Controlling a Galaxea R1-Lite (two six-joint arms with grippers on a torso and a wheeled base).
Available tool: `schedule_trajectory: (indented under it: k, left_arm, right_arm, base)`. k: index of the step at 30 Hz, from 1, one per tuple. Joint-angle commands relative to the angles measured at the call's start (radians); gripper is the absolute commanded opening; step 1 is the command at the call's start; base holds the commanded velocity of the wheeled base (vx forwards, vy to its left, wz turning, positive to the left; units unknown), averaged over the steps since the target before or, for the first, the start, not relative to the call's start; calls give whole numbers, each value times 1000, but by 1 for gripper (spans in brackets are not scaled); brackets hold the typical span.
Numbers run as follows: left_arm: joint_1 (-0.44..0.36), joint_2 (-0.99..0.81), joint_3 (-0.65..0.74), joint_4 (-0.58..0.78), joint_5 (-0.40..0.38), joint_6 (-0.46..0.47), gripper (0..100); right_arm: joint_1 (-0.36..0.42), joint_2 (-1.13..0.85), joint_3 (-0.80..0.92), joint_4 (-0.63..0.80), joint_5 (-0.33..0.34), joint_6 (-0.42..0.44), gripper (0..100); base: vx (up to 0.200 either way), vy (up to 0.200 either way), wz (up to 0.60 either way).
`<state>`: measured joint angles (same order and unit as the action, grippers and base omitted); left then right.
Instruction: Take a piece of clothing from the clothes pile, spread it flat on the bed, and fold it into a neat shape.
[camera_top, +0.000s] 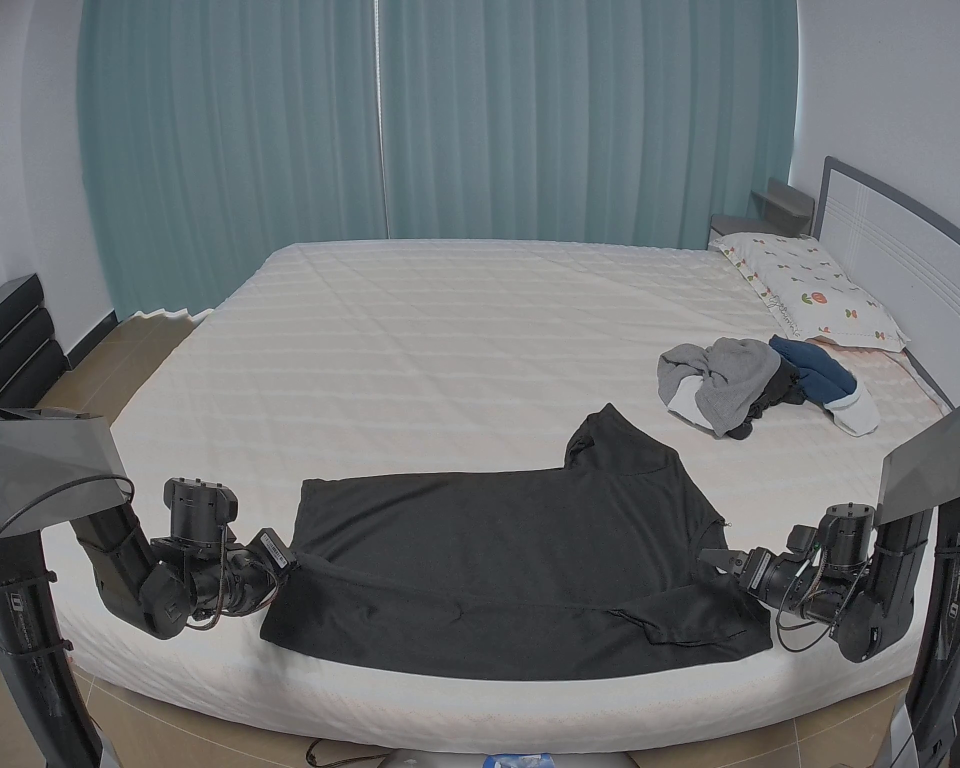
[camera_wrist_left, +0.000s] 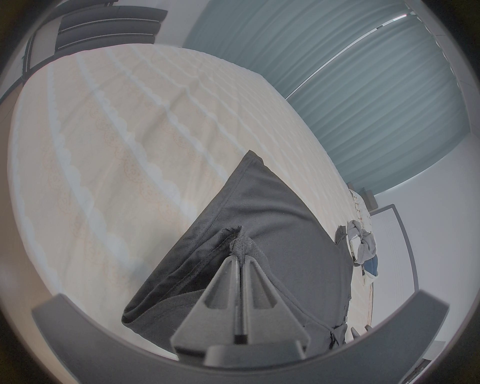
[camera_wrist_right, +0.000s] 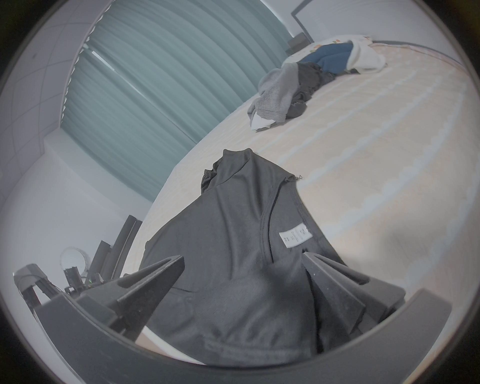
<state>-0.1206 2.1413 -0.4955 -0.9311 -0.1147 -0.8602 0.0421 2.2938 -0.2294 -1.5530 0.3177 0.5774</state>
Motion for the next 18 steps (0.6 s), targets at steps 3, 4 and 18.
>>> schedule_trajectory:
  k: [3,4,18]
  left_arm:
    - [1,-1,6,-2,-2,0,0]
    - [1,-1,6,0,0,0,0]
    - [1,0,6,-2,-2,0,0]
  right_arm:
    - [-4,124,-110,8,1,-41,100]
    - [-2,127,-111,10,1,-41,100]
    - [-10,138,-90,2,0,-50,0]
  base:
    - [0,0,0]
    - [0,0,0]
    - [0,0,0]
